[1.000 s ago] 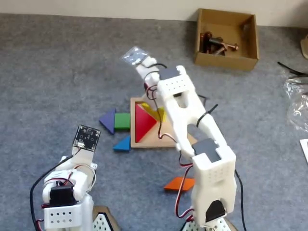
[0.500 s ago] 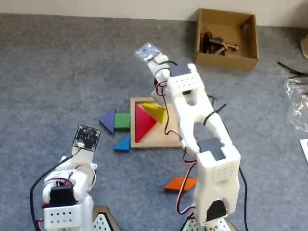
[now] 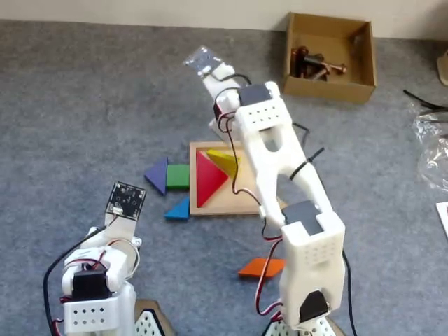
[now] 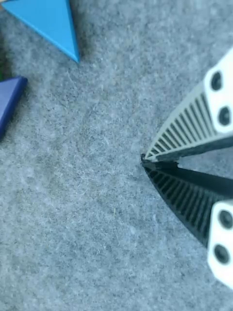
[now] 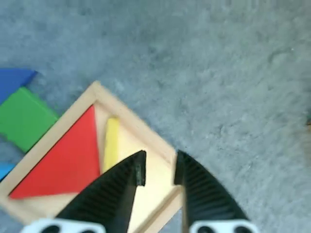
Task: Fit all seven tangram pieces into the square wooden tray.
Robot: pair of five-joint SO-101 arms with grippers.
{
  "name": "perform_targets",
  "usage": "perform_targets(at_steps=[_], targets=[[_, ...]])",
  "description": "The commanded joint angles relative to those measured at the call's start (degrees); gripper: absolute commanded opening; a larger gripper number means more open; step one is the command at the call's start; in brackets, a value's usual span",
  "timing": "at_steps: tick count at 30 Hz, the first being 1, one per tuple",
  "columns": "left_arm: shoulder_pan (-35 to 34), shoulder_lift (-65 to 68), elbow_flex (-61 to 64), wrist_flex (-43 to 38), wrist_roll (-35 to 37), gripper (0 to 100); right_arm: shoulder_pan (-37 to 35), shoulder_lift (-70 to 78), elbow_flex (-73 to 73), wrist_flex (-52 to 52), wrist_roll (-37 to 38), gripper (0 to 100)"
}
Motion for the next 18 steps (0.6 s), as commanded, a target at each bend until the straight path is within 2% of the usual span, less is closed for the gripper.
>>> perform_targets(at_steps=[1, 6, 18], targets=[[-0.75, -0.4, 1.19, 0.35, 0.44, 1, -2.24, -1.36, -5.58, 5.67, -0.53, 0.2], [-0.75, -0.4, 1.19, 0.35, 0.44, 1, -4.26, -1.36, -6.29, 13.49, -0.62, 0.4], [-0.75, -0.4, 1.19, 0.35, 0.44, 1, -4.53, -1.36, -6.29, 21.41, -0.44, 0.4]])
